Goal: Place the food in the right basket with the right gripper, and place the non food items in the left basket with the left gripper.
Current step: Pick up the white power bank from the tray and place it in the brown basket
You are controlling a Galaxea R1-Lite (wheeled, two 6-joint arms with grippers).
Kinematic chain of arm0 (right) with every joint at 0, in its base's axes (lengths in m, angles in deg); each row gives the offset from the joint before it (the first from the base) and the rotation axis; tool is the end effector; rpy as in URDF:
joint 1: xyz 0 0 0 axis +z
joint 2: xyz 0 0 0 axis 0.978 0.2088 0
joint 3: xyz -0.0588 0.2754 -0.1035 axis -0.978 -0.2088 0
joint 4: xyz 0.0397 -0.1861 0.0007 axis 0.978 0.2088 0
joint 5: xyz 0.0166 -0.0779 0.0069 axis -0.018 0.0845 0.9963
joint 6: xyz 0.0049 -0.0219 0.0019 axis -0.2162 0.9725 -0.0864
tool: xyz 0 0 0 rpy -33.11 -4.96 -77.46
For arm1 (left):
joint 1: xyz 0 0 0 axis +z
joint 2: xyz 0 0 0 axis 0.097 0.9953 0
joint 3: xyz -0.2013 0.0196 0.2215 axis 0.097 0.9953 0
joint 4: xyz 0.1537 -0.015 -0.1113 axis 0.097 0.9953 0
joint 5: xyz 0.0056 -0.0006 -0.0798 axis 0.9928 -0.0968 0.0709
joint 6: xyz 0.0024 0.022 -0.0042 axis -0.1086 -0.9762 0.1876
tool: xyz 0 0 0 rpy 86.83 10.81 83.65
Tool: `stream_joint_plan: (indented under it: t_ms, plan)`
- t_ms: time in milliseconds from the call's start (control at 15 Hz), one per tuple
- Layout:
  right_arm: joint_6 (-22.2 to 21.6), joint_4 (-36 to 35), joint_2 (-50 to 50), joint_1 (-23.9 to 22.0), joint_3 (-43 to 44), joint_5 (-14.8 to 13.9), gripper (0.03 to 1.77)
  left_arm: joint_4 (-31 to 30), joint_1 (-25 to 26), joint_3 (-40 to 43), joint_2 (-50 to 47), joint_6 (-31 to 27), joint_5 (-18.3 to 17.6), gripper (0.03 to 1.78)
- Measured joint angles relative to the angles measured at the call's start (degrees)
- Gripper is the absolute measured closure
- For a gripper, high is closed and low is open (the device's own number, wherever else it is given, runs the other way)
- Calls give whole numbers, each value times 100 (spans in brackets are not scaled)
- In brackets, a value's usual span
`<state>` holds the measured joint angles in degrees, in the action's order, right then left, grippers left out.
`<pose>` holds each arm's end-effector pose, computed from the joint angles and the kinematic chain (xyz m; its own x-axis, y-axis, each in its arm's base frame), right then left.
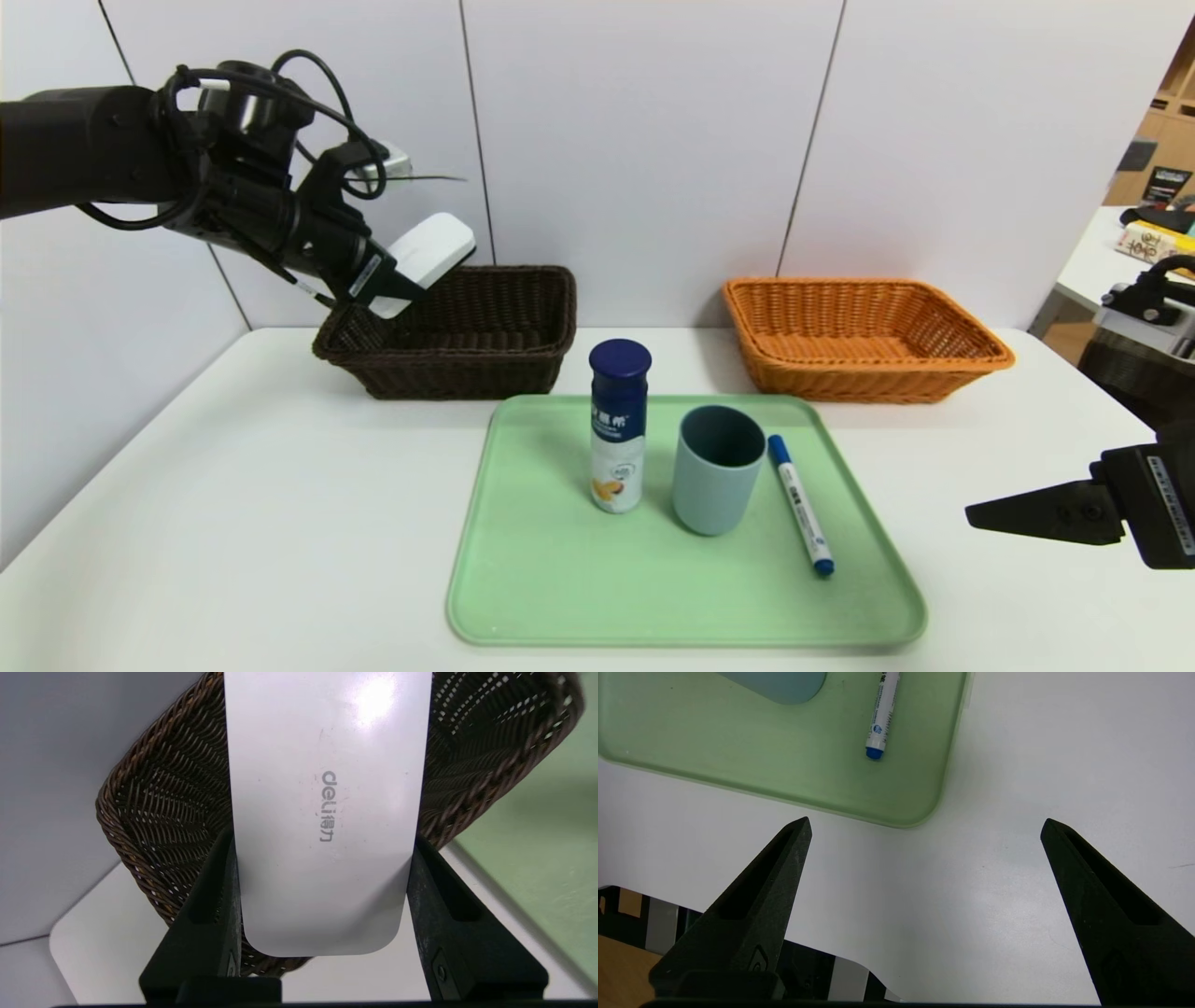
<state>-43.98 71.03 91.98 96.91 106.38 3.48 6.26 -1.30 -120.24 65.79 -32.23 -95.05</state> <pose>0.1451 0.0514 0.2526 0.5627 0.2664 -0.7825 -0.2177 0.9610 0.1706 0.3763 -0.0516 0.2739 0.7224 -0.3628 -0.5887 0.6088 0.7373 0.2928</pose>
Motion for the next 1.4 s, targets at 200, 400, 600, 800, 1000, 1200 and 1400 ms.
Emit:
stream_joint_plan:
  t_ms: [200,400,600,800,1000,1200,1400]
  plan:
    - [-5,0,-34,0,-11,5,10,-223,163,-34,236,-642,-149,81]
    - [0,0,-63,0,-30,0,10,-397,201,-119,397,-907,-386,82]
    - [5,0,-83,0,-72,-5,10,-419,205,-196,556,-1451,-394,82]
    - [6,-7,-100,-9,-124,-13,10,-535,205,-224,719,-1985,-395,82]
    - [9,-9,-119,-24,-160,-13,10,-631,191,-229,848,-2238,-395,82]
    - [6,-7,-124,-28,-171,-16,10,-629,191,-229,934,-2255,-394,82]
    - [-5,-9,-129,-27,-223,-13,10,-638,183,-229,979,-2252,-395,72]
